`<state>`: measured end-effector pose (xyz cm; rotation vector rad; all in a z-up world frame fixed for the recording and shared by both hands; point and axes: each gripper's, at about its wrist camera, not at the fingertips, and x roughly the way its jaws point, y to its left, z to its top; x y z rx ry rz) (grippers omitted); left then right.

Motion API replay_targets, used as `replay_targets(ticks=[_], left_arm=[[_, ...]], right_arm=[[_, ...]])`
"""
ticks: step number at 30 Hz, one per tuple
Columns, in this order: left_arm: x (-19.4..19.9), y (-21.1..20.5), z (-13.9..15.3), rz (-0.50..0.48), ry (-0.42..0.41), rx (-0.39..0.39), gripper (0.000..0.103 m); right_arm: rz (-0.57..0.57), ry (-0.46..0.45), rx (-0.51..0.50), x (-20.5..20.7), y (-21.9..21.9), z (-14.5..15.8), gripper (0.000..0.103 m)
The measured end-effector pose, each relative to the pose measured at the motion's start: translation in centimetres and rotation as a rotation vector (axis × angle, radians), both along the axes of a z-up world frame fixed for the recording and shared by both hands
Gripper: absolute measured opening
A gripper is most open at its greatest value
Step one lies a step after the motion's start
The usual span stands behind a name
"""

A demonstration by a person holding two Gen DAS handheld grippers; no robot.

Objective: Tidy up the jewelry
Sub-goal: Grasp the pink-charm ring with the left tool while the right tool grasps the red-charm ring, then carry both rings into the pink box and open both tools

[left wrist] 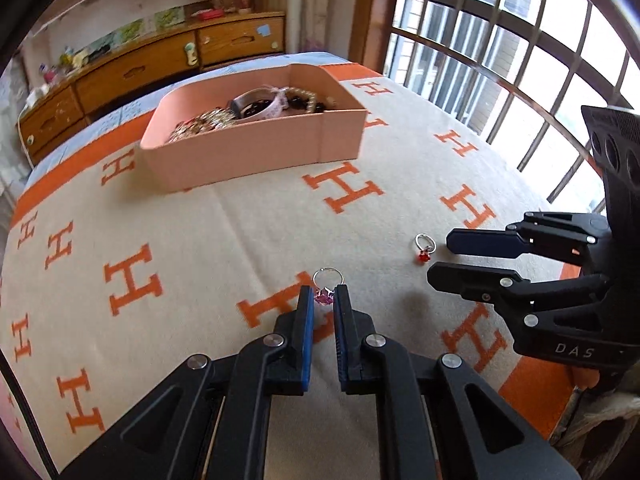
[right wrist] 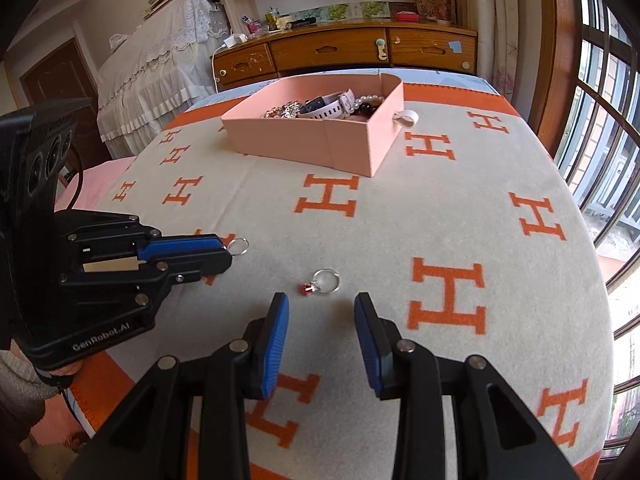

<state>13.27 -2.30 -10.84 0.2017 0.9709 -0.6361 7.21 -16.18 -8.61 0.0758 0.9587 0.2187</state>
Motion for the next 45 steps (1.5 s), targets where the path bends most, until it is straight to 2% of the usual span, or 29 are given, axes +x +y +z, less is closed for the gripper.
replay_targets(ticks=[4, 7, 13, 17, 19, 22, 29, 31, 34, 39, 45], left_arm=[[0.2, 1.9, -0.6, 0.064, 0.046, -0.047, 0.008], [0.2, 2.8, -1.1, 0.083, 0.073, -0.082, 0.008], [0.1, 2.8, -1.2, 0.077, 0.087, -0.109, 0.008], [0.0, 2.7, -0.7, 0.074, 0.080, -0.122, 0.008], [0.2, 2.7, 0.1, 0.076, 0.066, -0.124, 0.008], [0.8, 2.6, 2.1, 0.079, 0.029, -0.113, 0.008], [3.6, 2.3, 9.6, 0.127, -0.122, -0.076, 0.008], [5.0, 2.2, 11.5, 0.141, -0.145, -0.099, 0.008], [7.4, 1.9, 13.2, 0.167, -0.124, -0.155, 0.008], [10.9, 0.3, 12.6, 0.195, -0.080, -0.186, 0.008], [13.4, -1.9, 8.6, 0.209, 0.004, -0.162, 0.008]], right_arm=[[0.015, -0.003, 0.006, 0.8, 0.9, -0.2, 0.035], [0.031, -0.014, -0.025, 1.1, 1.7, -0.2, 0.034], [0.042, -0.031, -0.121, 0.6, 2.6, -0.3, 0.009], [0.033, -0.025, -0.116, 0.5, 2.4, -0.3, 0.008], [0.030, -0.016, -0.076, 0.6, 2.1, 0.3, 0.008], [0.008, -0.048, -0.023, 1.0, 1.2, 2.6, 0.008], [-0.005, -0.206, 0.103, 3.7, -0.7, 12.2, 0.008], [-0.009, -0.239, 0.119, 4.8, -0.9, 14.2, 0.008], [-0.033, -0.267, 0.112, 7.0, -0.9, 15.7, 0.008], [-0.073, -0.198, 0.130, 11.7, -1.4, 13.9, 0.008], [-0.108, -0.091, 0.155, 14.9, -2.1, 9.2, 0.008]])
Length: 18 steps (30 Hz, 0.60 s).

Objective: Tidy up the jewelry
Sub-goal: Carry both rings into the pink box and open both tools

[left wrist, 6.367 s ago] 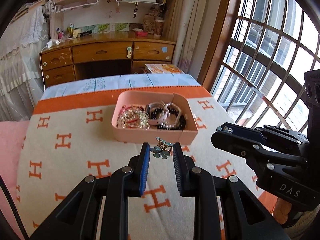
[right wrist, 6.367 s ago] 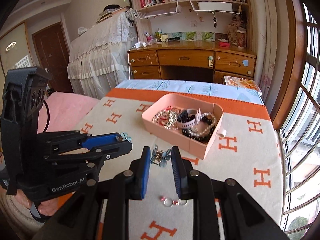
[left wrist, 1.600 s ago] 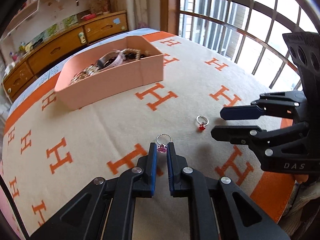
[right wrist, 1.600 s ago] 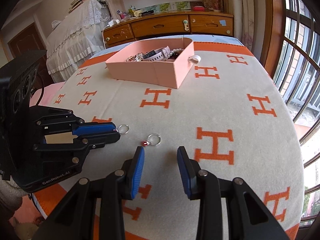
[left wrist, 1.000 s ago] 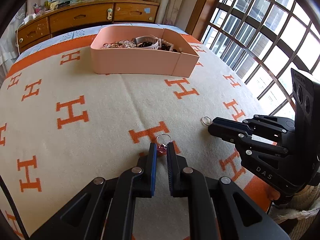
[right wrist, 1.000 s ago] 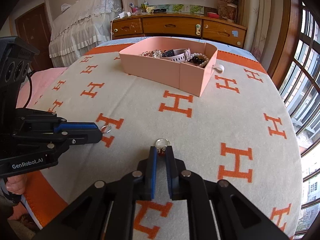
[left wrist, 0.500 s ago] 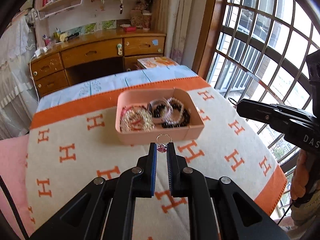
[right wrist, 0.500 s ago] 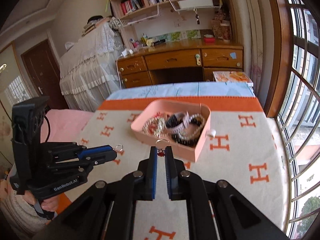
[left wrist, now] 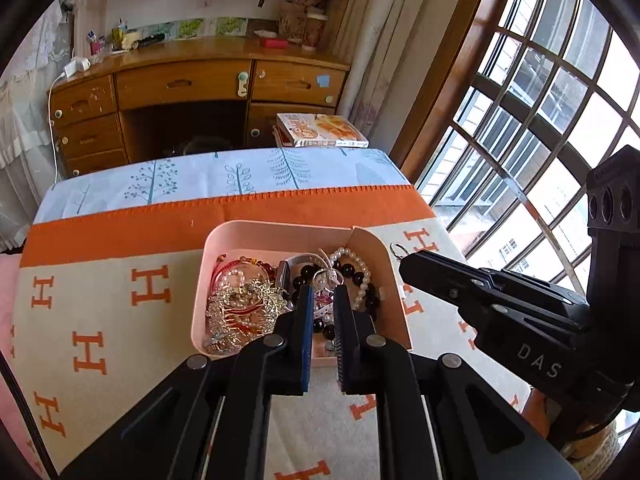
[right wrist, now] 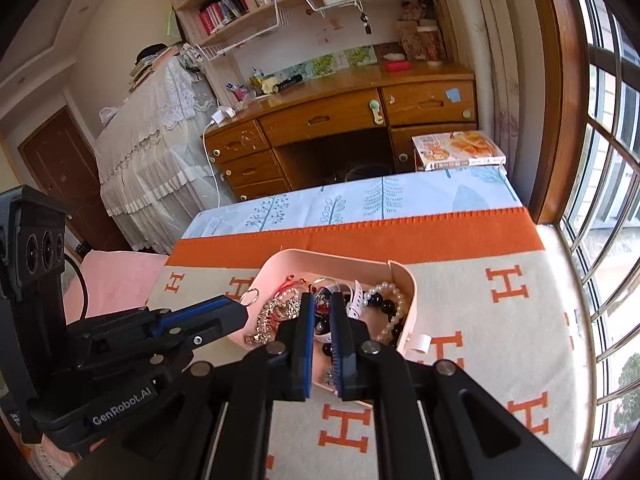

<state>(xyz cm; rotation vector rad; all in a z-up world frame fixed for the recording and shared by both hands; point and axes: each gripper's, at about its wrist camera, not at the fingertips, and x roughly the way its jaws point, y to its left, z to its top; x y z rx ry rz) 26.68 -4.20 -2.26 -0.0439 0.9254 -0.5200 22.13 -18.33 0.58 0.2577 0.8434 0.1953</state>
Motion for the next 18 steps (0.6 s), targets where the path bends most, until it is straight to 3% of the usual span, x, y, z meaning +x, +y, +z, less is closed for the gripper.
replay_targets(ticks=[6, 9, 11, 16, 18], left_arm=[[0.6, -0.9, -2.1, 0.011, 0.026, 0.039, 0.012], [0.5, -0.8, -2.2, 0.024, 0.016, 0.044, 0.036], [0.3, -0.5, -1.9, 0.039, -0.003, 0.048, 0.058], [-0.8, 0.1, -0.8, 0.078, -0.046, 0.068, 0.080], [-1.3, 0.4, -0.3, 0.092, -0.055, 0.071, 0.081]], right_arm=[[-0.004, 0.047, 0.020, 0.9, -0.6, -2.4, 0.008], [0.003, 0.069, 0.034, 1.0, -0.7, -2.8, 0.009], [-0.002, 0.067, 0.026, 0.8, -0.8, -2.9, 0.009], [-0.006, 0.061, 0.026, -0.2, -1.0, -2.7, 0.010], [-0.008, 0.054, 0.022, -0.7, -1.0, -2.4, 0.010]])
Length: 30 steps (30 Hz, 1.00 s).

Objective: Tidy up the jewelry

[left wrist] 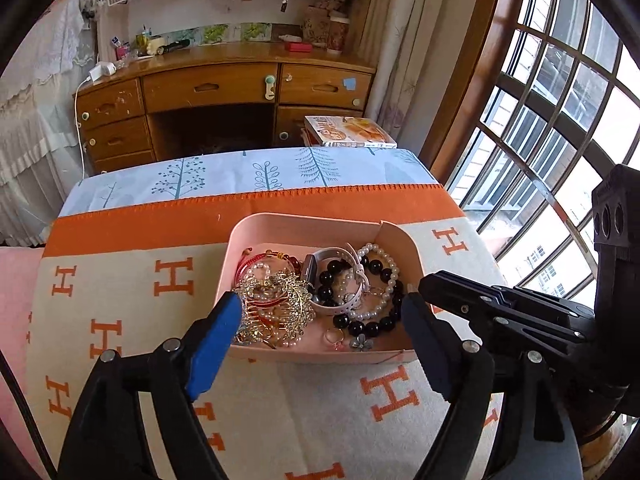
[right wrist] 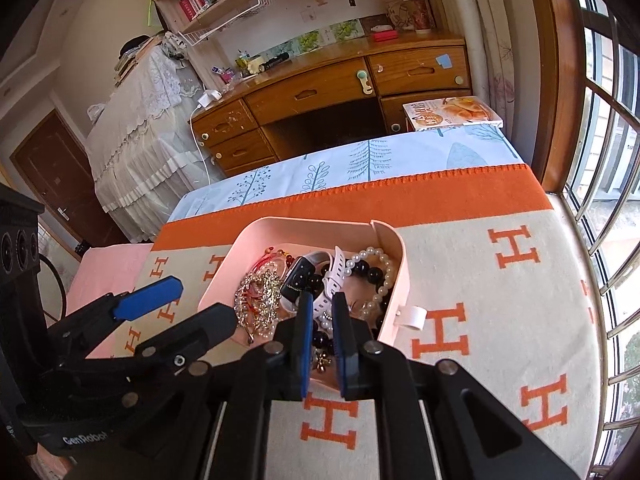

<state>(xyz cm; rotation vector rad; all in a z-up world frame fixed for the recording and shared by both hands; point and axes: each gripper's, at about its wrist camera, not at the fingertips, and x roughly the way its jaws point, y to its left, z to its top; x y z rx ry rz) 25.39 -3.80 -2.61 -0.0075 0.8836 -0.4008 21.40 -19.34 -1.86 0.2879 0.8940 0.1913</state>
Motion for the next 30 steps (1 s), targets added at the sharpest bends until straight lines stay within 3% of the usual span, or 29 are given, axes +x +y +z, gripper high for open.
replay_targets(ticks=[9, 11, 14, 21, 23, 30], left_arm=[[-3.7, 2.0, 1.3, 0.106, -0.042, 0.075, 0.096], [-4.8, 2.4, 1.5, 0.135, -0.042, 0.094, 0.101], [-7.1, 2.9, 1.7, 0.161, -0.056, 0.132, 0.102], [-13.0, 3.1, 1.4, 0.203, -0.074, 0.243, 0.102], [-14.8, 3.3, 1.5, 0.216, -0.101, 0.265, 0.102], [-19.5, 4.9, 1.1, 0.269, -0.080, 0.229, 0.102]], right_arm=[[-0.008, -0.034, 0.006, -3.8, 0.3, 1.6, 0.010], [-0.011, -0.045, 0.001, -5.0, 0.5, 2.0, 0.016], [-0.033, -0.076, -0.015, -7.2, 0.8, 2.7, 0.031], [-0.061, -0.120, -0.017, -12.6, 1.5, 3.7, 0.032], [-0.067, -0.121, -0.021, -14.0, 1.8, 3.6, 0.042], [-0.064, -0.140, -0.062, -19.0, 3.1, 3.0, 0.050]])
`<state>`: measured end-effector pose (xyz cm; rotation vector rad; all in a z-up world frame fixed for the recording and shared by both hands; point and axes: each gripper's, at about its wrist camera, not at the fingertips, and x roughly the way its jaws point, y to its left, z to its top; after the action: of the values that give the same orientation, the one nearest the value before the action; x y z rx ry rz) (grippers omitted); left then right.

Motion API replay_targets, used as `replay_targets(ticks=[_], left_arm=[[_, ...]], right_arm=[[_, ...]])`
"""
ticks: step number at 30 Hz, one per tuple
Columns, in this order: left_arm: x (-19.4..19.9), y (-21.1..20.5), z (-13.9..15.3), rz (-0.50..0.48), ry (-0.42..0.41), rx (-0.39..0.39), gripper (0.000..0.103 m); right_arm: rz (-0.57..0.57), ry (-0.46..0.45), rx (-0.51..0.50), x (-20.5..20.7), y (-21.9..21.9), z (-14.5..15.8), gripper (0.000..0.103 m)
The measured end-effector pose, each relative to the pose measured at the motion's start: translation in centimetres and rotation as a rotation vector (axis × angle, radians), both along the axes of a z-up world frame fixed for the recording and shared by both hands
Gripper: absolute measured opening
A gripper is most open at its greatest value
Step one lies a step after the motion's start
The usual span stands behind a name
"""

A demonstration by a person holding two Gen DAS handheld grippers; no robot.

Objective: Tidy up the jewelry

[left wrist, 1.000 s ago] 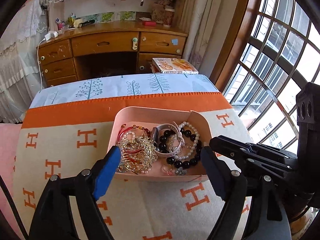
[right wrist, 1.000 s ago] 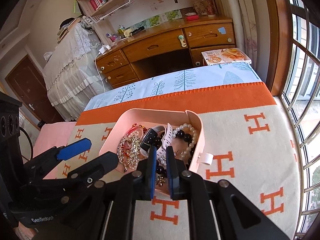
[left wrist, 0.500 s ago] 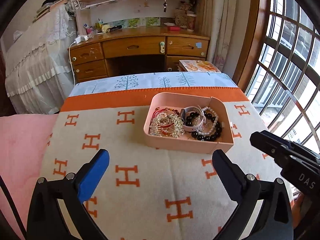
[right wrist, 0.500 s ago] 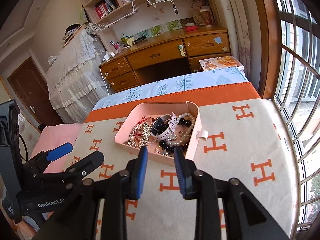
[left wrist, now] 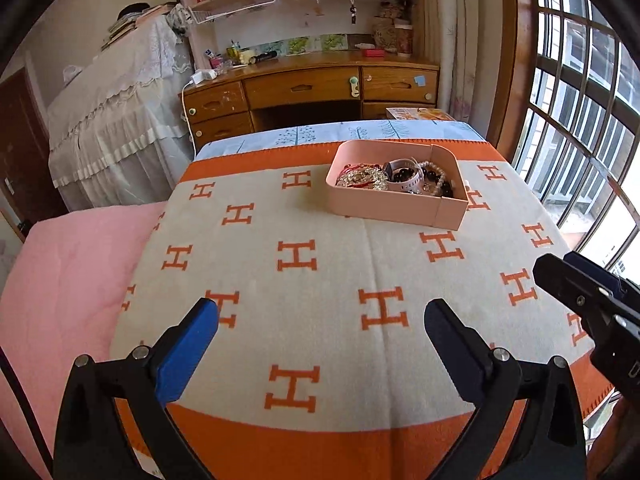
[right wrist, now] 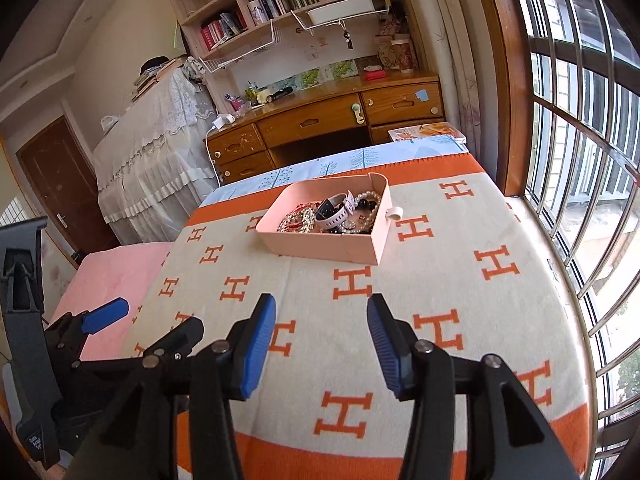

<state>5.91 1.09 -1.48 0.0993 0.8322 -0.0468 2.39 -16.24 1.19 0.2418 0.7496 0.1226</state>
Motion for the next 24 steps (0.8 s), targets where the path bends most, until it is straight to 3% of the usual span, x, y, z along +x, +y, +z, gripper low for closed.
replay_targets(ticks=[4, 14, 24], left_arm=[[-2.3, 0.4, 0.0, 0.022, -0.029, -0.013, 0.102], [-5.1, 0.1, 1.3, 0.031, -0.112, 0.002, 0.102], [-6.1, 0.6, 1.4, 0.048, -0.114, -0.031, 0.102]], right_arm=[[-0.010, -0.021, -0.030, -2.3, 0.6, -0.2, 0.059], [-0.005, -0.051, -0.048, -5.0, 1.4, 0.0, 0.059], [-0.003, -0.073, -0.045, -5.8, 1.7, 0.3, 0.060]])
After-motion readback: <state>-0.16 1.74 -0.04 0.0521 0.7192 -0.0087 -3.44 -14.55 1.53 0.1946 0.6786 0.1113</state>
